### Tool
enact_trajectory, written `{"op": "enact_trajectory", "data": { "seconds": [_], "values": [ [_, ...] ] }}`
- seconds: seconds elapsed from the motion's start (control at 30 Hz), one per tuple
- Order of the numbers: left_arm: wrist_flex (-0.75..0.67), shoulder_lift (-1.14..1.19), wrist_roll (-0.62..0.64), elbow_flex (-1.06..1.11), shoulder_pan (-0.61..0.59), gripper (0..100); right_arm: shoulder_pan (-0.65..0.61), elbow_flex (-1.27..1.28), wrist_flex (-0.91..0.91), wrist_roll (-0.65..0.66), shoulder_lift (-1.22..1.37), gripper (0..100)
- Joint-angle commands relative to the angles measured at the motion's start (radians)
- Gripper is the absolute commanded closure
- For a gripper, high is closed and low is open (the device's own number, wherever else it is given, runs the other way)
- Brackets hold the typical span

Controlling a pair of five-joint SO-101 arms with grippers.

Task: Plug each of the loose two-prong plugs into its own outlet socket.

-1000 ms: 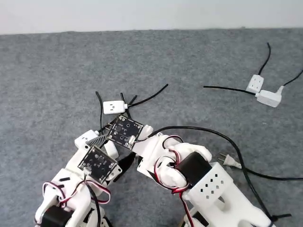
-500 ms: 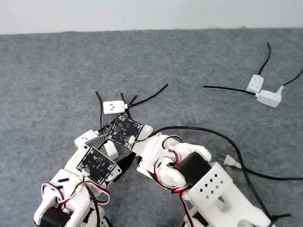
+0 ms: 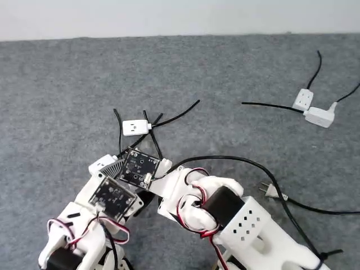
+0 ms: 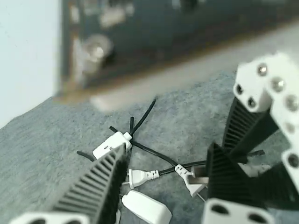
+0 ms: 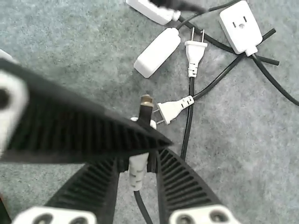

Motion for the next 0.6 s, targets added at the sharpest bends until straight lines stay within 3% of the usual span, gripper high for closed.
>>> {"op": "enact_trajectory", "data": {
  "seconds": [0.0, 0.57],
  "values": [
    [-0.06, -0.005, -0.02, 0.024, -0.051, 73, -0.012, -0.015, 0.001, 0.003, -0.025, 99.1],
    [-0.063, -0.008, -0.048, 0.131, -0.058, 73, 0.054, -0.075, 0.048, 0.005, -0.035, 99.1]
  ]
}}
